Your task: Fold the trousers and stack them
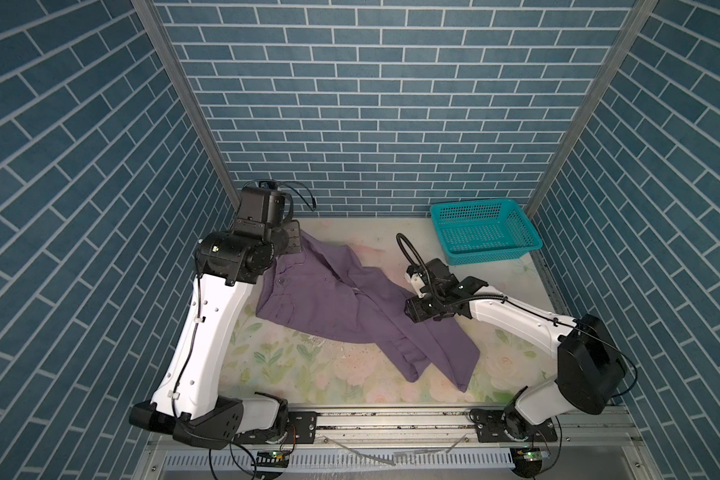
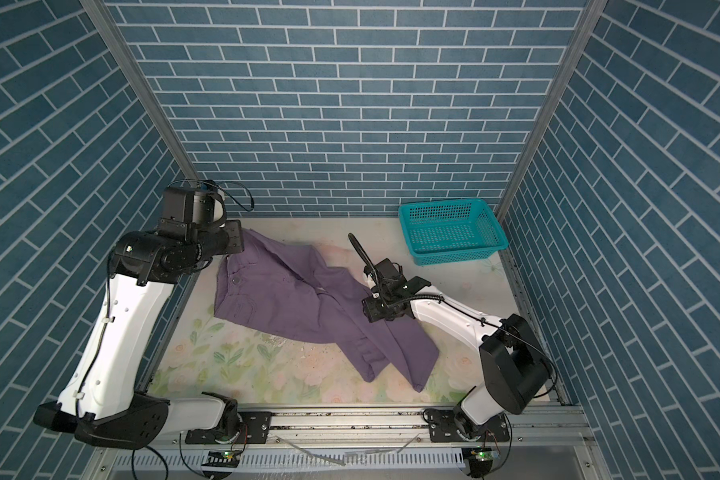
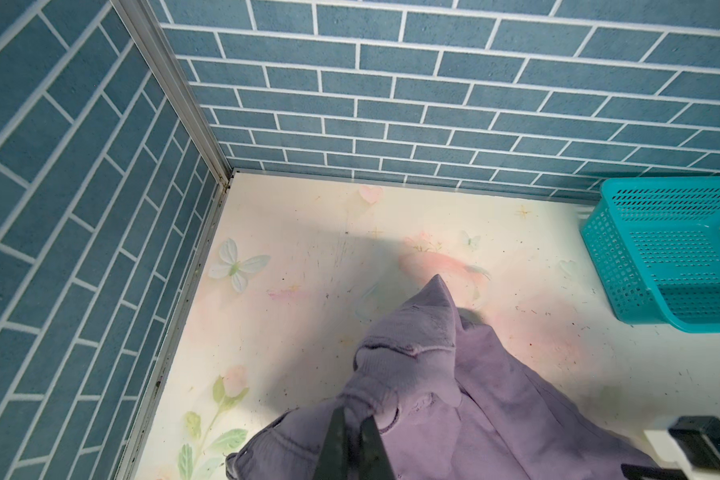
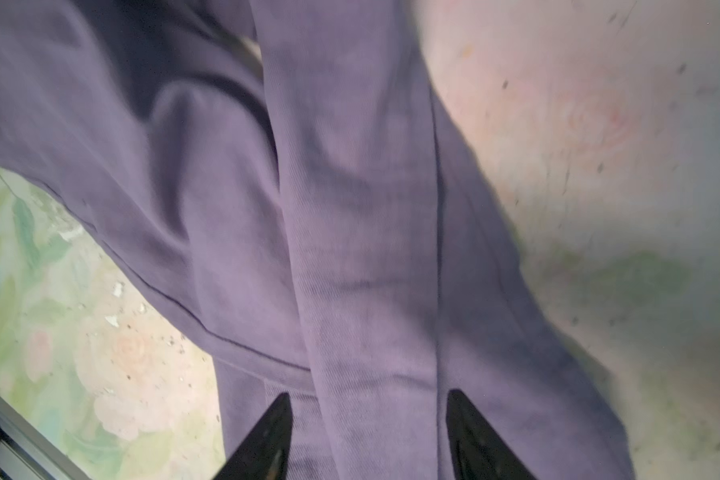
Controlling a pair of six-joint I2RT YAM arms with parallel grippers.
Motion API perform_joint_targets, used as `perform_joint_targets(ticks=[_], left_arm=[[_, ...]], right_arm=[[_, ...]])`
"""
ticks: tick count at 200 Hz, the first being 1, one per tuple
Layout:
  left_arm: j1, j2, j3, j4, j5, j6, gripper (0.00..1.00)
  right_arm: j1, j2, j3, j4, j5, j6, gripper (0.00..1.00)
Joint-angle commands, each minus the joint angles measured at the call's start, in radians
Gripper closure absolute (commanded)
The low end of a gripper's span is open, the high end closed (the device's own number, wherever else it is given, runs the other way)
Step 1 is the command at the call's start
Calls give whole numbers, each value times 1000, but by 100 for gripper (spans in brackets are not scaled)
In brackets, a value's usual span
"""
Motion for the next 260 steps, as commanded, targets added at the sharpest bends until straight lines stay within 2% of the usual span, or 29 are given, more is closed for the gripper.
perform_joint_targets(ticks=[1, 37, 71, 86, 104, 148, 169, 187, 206, 221, 242, 260], left_arm=[[12, -18, -19, 51, 7, -8, 100], [18, -36, -40, 44, 12, -9, 100], [29, -54, -46, 31, 6, -4, 100], [38, -66, -58, 28, 7, -4, 100], [49, -82, -77, 32, 13, -7, 100], [73, -109, -113, 31, 24, -7, 100], [82, -120, -131, 35, 28, -9, 100], [87, -126, -142, 37, 28, -11, 100], [91, -126, -149, 39, 30, -12, 100], [93, -125, -150, 42, 31, -12, 99], [97, -122, -154, 45, 35, -13, 99], [98, -120, -161, 48, 41, -16, 99]], right_arm=[[24, 17, -60, 23, 23, 61, 39], [47, 97, -89, 110, 7, 101, 41], [37, 108, -96, 146, 53, 130, 54], [15, 107, -87, 141, 42, 135, 68], [-30, 92, -73, 123, 16, 132, 100], [-188, 13, 54, 15, 65, 20, 100], [-203, 14, 135, -47, 119, -41, 100], [-188, 15, 140, -69, 105, -51, 100], [-128, 17, 95, -85, 127, -52, 71], [-73, 16, 46, -83, 124, -30, 56], [-26, 10, -32, -55, 79, 39, 46], [-19, 0, -102, -16, 47, 92, 43]])
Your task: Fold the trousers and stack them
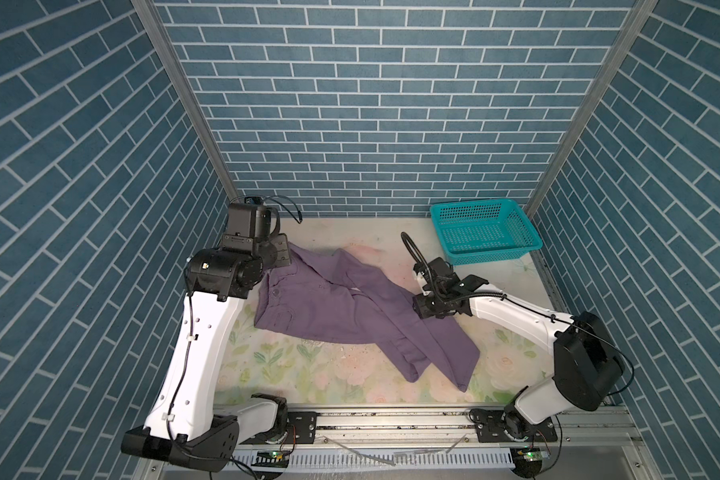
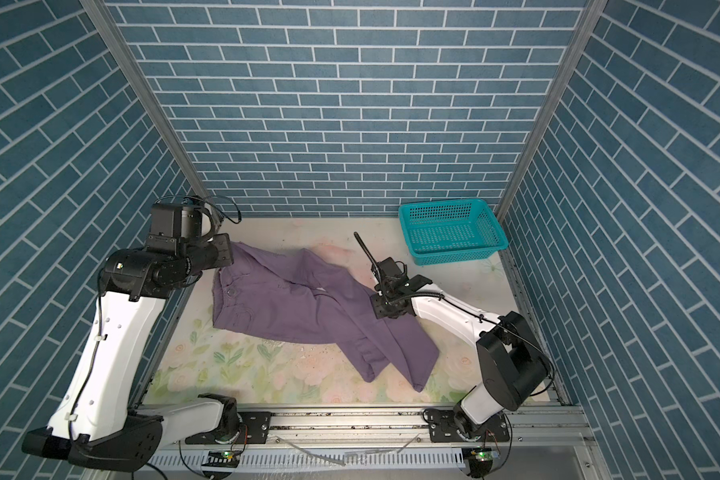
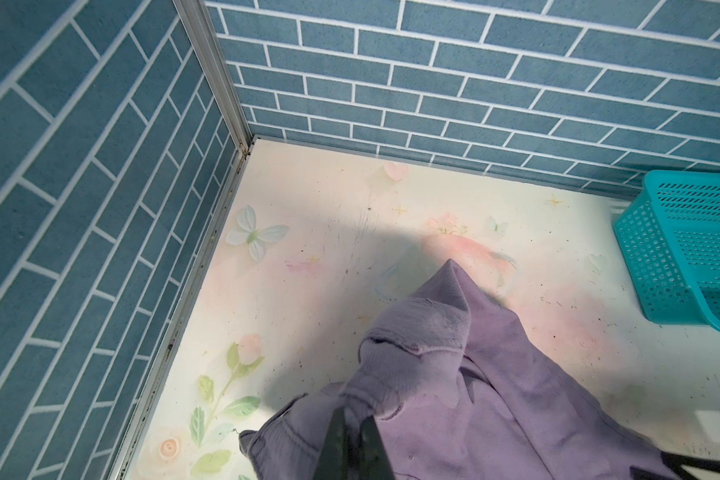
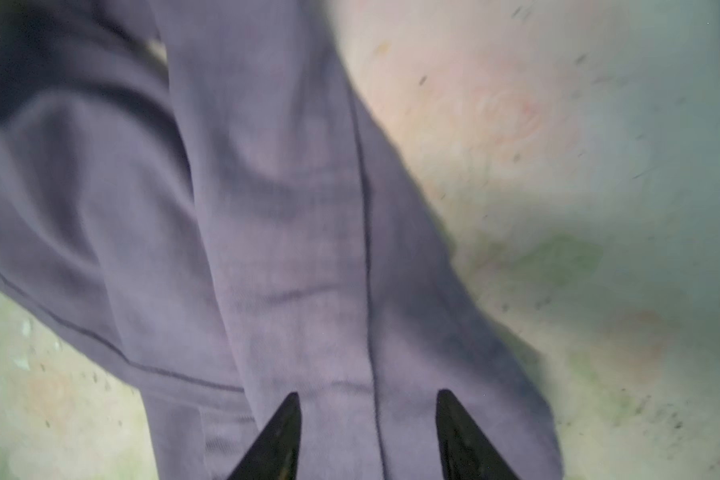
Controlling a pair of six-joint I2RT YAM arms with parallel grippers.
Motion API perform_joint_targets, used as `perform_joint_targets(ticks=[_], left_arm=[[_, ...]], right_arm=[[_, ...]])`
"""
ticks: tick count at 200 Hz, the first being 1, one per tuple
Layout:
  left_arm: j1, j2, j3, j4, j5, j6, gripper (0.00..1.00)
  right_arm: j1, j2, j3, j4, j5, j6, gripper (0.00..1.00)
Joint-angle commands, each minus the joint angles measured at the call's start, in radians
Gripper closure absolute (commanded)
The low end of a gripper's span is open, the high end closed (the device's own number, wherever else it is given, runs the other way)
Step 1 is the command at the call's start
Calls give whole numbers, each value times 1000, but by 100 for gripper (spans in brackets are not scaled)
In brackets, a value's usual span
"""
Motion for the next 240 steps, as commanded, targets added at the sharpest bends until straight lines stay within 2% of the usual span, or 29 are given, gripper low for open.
perform_joint_targets(ticks=[1, 34, 41, 56, 66, 72, 78, 83, 109, 140, 152, 172, 198, 222, 240], left_arm=[[10, -9, -11, 39, 7, -8, 99], [13, -12, -20, 43, 15, -13, 99], [13, -15, -21, 44, 15, -13, 99], [13, -18, -26, 46, 16, -14, 99], [15, -19, -27, 45, 15, -13, 99], [16, -19, -27, 43, 15, -14, 99], [16, -20, -27, 40, 14, -14, 99], [18, -21, -27, 40, 13, -14, 99], [23, -25, -30, 34, 6, -13, 99], [31, -35, -48, 37, 3, -11, 99], [36, -43, -63, 43, 0, -12, 99], [45, -47, -71, 49, 7, -18, 99], [50, -36, -57, 35, 10, -11, 99], [53, -38, -51, 31, 6, -3, 99], [58, -44, -59, 34, 2, -1, 99]], right_arm=[[3, -18, -94, 1, -38, 84, 43], [11, -2, -168, 54, -75, 131, 42], [14, 8, -176, 63, -112, 137, 42], [18, 25, -187, 87, -135, 150, 47], [18, 29, -185, 98, -155, 153, 59], [18, 28, -181, 99, -166, 153, 72], [18, 22, -171, 93, -172, 150, 91], [16, 13, -160, 85, -168, 148, 100], [-10, -62, -60, -8, -91, 83, 100], [-166, -148, 89, -81, 28, 19, 100], [-215, -162, 138, -70, 120, 17, 100], [-252, -165, 203, -11, 235, 19, 100], [-266, -83, 288, 5, 303, -7, 100], [-267, -5, 323, -42, 288, -7, 66], [-266, -6, 268, -26, 237, 23, 57]])
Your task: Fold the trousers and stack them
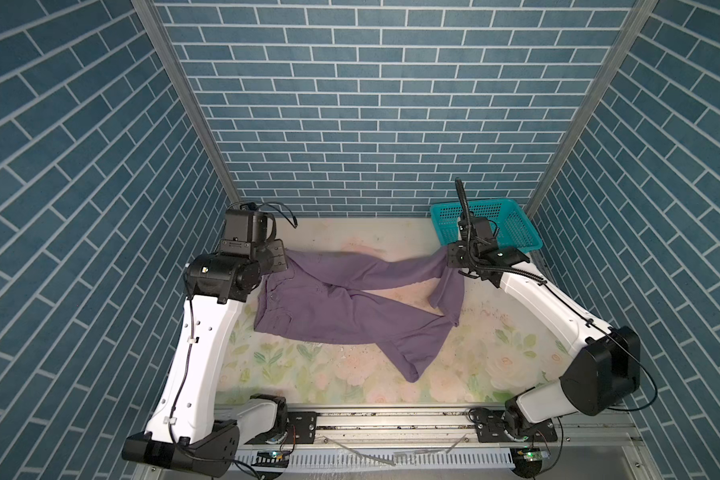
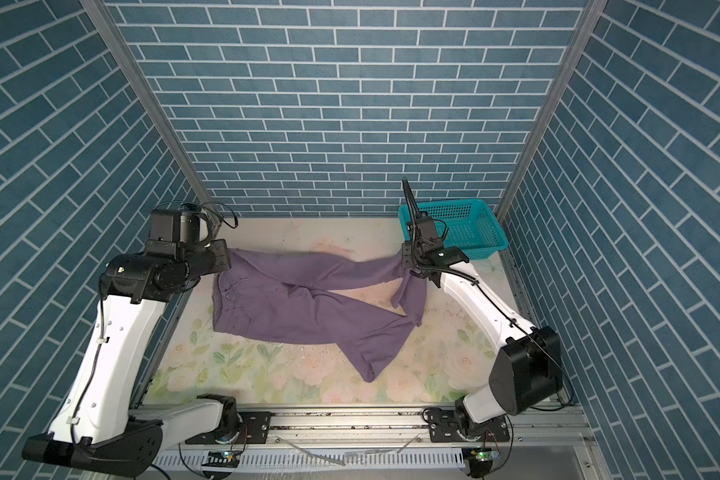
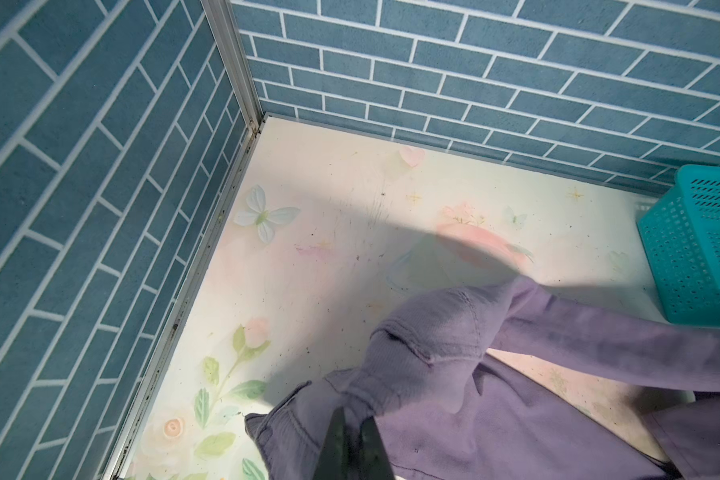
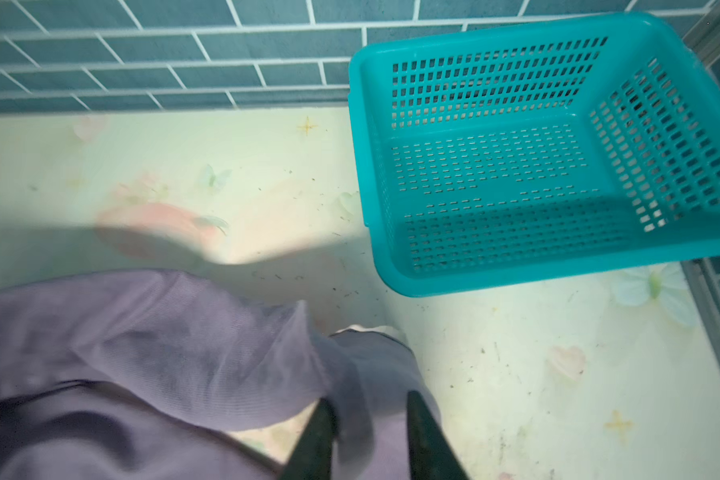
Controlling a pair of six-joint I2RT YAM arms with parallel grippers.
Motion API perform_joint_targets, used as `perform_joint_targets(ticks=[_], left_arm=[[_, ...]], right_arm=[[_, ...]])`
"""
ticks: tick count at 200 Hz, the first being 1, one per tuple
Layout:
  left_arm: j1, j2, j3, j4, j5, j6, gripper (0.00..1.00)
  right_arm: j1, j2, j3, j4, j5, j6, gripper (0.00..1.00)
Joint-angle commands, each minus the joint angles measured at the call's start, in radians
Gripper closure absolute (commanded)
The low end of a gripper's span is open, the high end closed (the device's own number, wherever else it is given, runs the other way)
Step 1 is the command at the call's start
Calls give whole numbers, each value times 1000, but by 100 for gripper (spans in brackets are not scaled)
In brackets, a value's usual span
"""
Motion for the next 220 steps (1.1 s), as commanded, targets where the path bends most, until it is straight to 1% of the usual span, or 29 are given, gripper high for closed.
perform_joint_targets(ticks=[1, 21, 53, 89, 106, 137, 164, 187, 193, 200, 206, 209, 220], left_arm=[[14, -15, 9, 28, -12, 8, 99], [19, -13, -1, 32, -5, 6, 99], [21, -4, -7, 41, 11, 3, 99], [22, 5, -2, 36, 30, -3, 99], [22, -3, -17, 40, 32, -12, 99], [22, -17, -34, 41, 37, -16, 99], [22, -19, -35, 36, 39, -14, 99], [23, -20, -31, 32, 37, -9, 99], [22, -22, -33, 33, 34, -9, 99], [24, -24, -32, 34, 31, -8, 99], [24, -23, -33, 33, 31, -7, 99], [24, -23, -33, 34, 31, -5, 99], [24, -22, -30, 33, 30, -5, 99]], right_arm=[[0, 17, -34, -29, -11, 17, 57], [8, -3, -105, -32, -70, 37, 56], [44, -48, -234, -67, -62, 75, 53], [36, -88, -370, -44, -83, 149, 50], [5, -82, -399, -37, -104, 166, 48], [-70, -83, -422, -41, -139, 188, 38], [-154, -99, -432, -47, -180, 198, 33], [-200, -118, -443, -55, -193, 205, 28], [-207, -125, -450, -54, -197, 209, 23], [-212, -132, -462, -50, -205, 213, 12], [-214, -136, -475, -43, -216, 215, 5], [-215, -137, -480, -39, -221, 215, 4], [-215, -136, -505, -21, -244, 218, 4]])
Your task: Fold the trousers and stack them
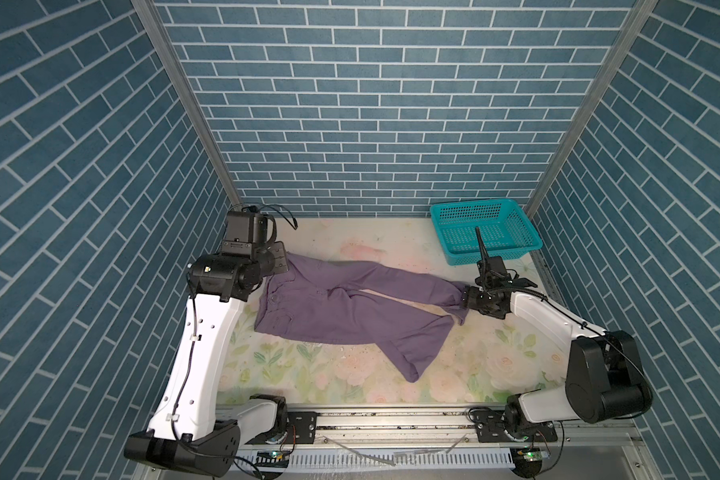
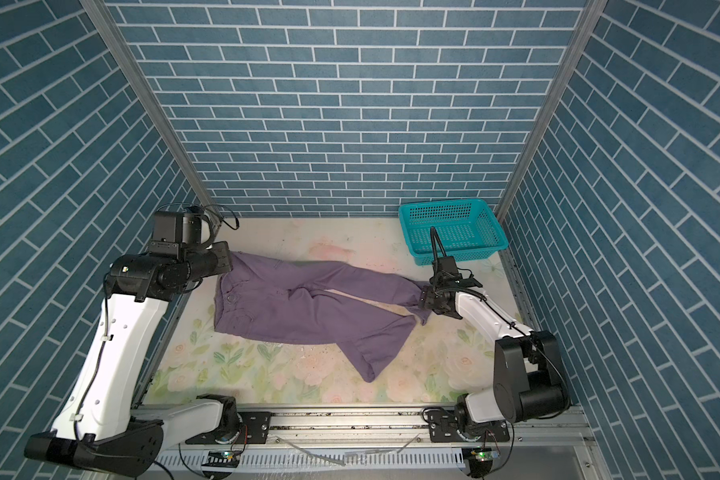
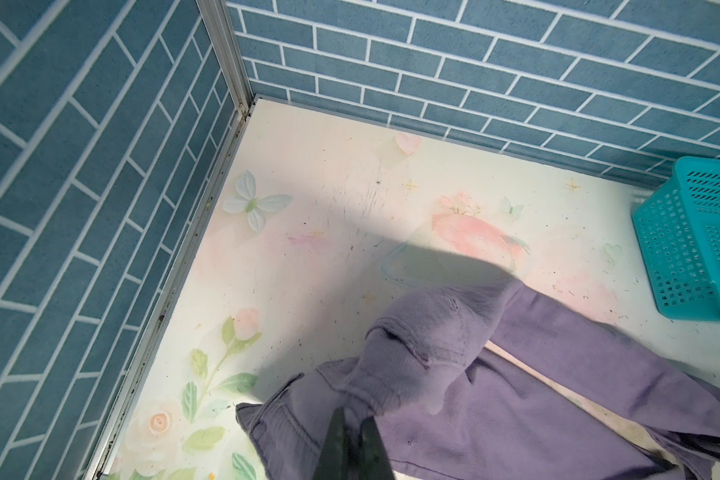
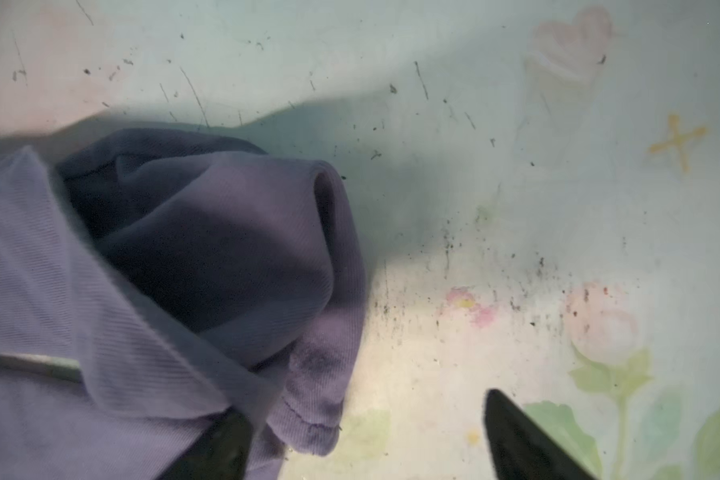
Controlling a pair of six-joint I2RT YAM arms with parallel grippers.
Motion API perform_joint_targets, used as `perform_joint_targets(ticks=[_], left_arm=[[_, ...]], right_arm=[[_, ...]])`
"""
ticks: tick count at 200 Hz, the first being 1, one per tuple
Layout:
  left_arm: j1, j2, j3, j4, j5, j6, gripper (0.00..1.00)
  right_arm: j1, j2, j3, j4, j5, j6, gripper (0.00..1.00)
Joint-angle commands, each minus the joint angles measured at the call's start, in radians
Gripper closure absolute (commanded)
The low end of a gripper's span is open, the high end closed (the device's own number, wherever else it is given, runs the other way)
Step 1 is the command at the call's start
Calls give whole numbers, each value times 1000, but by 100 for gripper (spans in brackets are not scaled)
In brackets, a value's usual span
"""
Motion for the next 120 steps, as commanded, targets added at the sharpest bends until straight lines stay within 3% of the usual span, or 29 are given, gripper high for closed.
perform_joint_targets(ticks=[1, 84, 105, 120], left_arm=[[9, -20, 4, 22, -11, 4, 99], [15, -10, -4, 27, -3, 5, 99], [17, -6, 1, 26, -1, 4, 99], [21, -3, 7, 23, -1, 4, 99]], right_arm=[[-2, -24, -63, 10, -58, 40, 4], [0, 86, -130, 212, -222, 97, 13], [-2, 122, -83, 219, -250, 56, 36], [-6, 133, -35, 193, -247, 27, 69]])
